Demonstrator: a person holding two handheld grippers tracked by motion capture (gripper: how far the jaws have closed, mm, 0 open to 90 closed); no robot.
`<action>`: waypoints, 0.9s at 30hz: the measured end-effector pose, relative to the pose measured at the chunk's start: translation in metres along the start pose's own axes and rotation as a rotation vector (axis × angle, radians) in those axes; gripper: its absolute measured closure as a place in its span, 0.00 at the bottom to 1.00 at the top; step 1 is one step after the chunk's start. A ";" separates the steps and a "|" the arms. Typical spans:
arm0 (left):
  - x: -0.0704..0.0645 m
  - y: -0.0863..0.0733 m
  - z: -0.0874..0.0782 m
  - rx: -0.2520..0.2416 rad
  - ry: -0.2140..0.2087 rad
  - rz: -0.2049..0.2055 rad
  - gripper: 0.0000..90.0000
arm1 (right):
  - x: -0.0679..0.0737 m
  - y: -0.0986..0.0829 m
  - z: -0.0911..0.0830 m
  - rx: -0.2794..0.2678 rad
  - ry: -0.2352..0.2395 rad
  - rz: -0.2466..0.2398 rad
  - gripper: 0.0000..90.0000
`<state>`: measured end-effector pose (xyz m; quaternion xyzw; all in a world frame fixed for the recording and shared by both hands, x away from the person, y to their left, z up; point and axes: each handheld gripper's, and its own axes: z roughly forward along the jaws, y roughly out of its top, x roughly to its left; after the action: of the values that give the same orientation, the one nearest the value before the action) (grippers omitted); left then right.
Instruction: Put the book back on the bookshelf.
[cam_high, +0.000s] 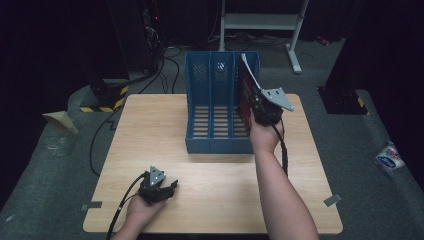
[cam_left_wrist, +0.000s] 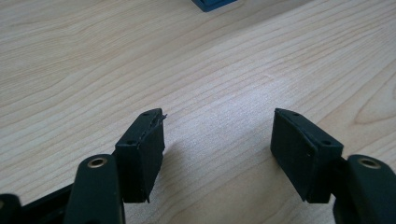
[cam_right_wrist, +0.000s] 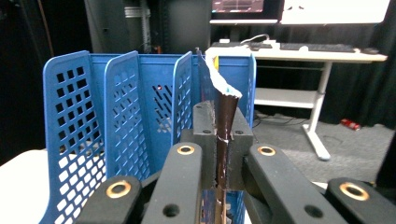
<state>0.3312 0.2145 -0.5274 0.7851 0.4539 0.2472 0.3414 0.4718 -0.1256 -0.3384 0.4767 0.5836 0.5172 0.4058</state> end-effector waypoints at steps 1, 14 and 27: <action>0.000 0.000 0.000 0.000 0.000 0.000 0.39 | 0.000 0.000 0.000 0.000 0.000 0.000 0.96; 0.001 0.000 0.000 -0.002 -0.006 0.007 0.39 | 0.028 -0.002 0.009 -0.065 -0.019 0.020 0.96; 0.000 0.000 0.000 0.000 -0.014 0.001 0.39 | 0.036 -0.006 0.009 -0.083 -0.028 0.056 0.96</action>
<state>0.3314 0.2147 -0.5275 0.7869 0.4511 0.2419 0.3446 0.4721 -0.0888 -0.3453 0.4828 0.5424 0.5451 0.4189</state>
